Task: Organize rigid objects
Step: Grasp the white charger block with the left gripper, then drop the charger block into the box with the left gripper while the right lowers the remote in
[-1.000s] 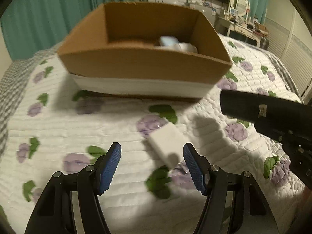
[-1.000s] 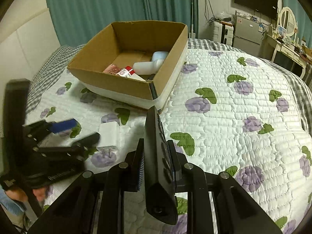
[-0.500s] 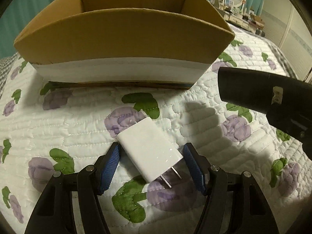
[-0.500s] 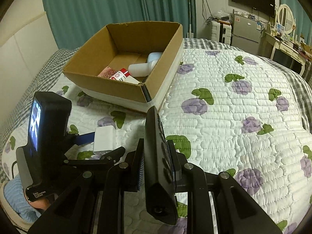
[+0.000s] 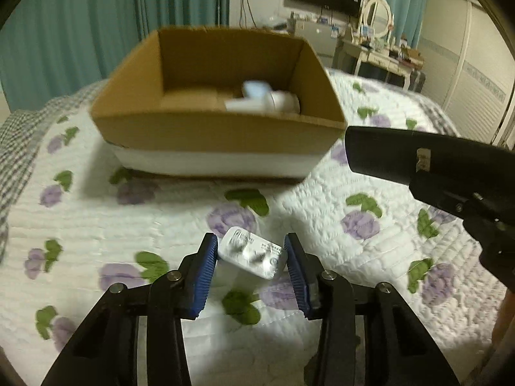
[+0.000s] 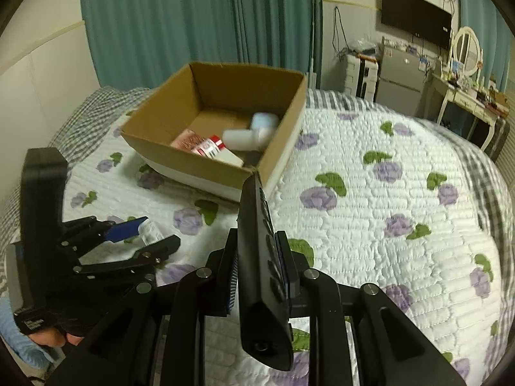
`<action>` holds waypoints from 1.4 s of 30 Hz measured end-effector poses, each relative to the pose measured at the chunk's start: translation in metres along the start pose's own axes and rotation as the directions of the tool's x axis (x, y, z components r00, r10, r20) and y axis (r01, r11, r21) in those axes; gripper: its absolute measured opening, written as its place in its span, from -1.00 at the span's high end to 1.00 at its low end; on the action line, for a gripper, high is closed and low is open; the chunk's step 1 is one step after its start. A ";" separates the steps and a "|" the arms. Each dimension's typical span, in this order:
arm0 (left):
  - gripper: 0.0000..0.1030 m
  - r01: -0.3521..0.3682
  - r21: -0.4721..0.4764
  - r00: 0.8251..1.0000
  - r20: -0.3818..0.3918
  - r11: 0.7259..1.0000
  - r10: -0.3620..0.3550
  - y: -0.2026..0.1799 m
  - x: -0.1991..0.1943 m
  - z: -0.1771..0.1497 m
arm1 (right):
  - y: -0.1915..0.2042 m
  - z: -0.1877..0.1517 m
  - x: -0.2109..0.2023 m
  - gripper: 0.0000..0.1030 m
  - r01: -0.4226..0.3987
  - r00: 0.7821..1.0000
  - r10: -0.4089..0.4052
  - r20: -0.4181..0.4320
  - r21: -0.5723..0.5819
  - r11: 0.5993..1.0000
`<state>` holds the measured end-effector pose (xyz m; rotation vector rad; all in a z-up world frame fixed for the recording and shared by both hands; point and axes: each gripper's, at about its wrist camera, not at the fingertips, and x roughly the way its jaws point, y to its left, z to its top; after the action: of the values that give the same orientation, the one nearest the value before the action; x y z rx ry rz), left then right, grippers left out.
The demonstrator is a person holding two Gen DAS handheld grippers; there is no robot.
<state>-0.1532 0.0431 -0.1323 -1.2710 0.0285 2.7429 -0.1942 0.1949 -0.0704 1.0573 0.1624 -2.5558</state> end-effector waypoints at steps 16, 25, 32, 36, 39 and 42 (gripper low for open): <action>0.16 -0.022 0.000 0.976 0.215 1.000 0.022 0.020 -0.065 0.084 | 0.018 0.069 -0.022 0.61 -0.026 0.991 0.035 0.132 -0.073 0.997; 0.16 -0.073 0.008 0.974 0.216 0.997 0.070 0.038 -0.015 0.144 | 0.001 0.112 0.028 0.61 -0.025 0.989 0.036 0.145 -0.080 0.996; 0.16 -0.081 0.011 0.985 0.152 0.997 0.079 0.046 0.039 0.156 | -0.009 0.121 0.061 0.61 -0.026 0.991 0.036 0.126 -0.087 0.996; 0.16 -0.079 0.015 0.990 0.116 0.997 0.077 0.050 0.061 0.151 | -0.012 0.116 0.074 0.61 -0.033 0.994 0.042 0.102 -0.088 0.996; 0.12 -0.066 -0.001 0.992 0.104 0.998 0.066 0.052 0.068 0.148 | -0.013 0.113 0.077 0.61 -0.034 0.995 0.043 0.094 -0.088 0.996; -0.06 -0.066 -0.008 0.991 0.117 0.998 0.066 0.052 0.065 0.148 | -0.013 0.115 0.076 0.61 -0.027 0.995 0.036 0.095 -0.089 0.996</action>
<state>-0.3129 0.0083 -0.0880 -1.1278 0.0548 2.8700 -0.3241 0.1569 -0.0426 0.8946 0.2280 -2.5404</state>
